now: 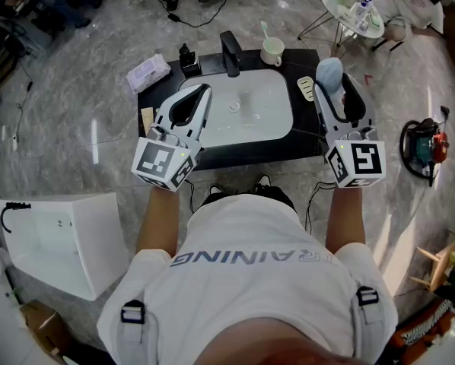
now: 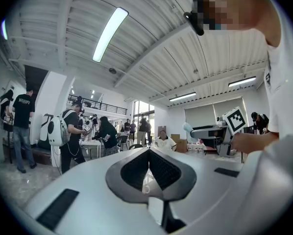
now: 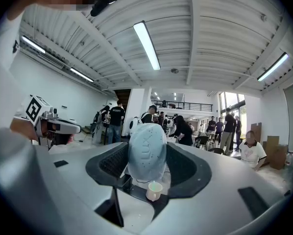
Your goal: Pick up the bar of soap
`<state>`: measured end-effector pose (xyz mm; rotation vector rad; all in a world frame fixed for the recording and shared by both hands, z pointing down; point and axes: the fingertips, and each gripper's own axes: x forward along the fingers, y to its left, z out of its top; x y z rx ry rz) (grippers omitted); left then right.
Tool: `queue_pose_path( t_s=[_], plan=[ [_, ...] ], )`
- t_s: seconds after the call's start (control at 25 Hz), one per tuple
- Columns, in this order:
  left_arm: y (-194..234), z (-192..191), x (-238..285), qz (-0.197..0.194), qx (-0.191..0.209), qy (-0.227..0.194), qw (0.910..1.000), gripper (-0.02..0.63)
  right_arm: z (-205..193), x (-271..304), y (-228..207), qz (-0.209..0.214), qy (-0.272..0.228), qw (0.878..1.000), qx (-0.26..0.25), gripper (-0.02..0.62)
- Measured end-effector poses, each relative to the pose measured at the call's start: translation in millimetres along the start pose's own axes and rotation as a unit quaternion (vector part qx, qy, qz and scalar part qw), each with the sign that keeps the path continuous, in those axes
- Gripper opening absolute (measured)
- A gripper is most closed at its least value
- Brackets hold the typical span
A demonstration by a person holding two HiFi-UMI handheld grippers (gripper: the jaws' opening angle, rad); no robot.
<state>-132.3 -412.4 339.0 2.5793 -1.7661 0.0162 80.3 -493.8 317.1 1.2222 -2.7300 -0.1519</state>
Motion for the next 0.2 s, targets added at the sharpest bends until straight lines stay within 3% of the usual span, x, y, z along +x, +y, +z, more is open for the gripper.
queue_pose_path(
  t_s=[0.2],
  plan=[
    [0.2, 1.1, -2.0, 0.002, -0.001, 0.000, 1.0000, 0.009, -0.2, -0.3, 1.8, 0.002, 0.001, 1.000, 0.000, 0.249]
  ],
)
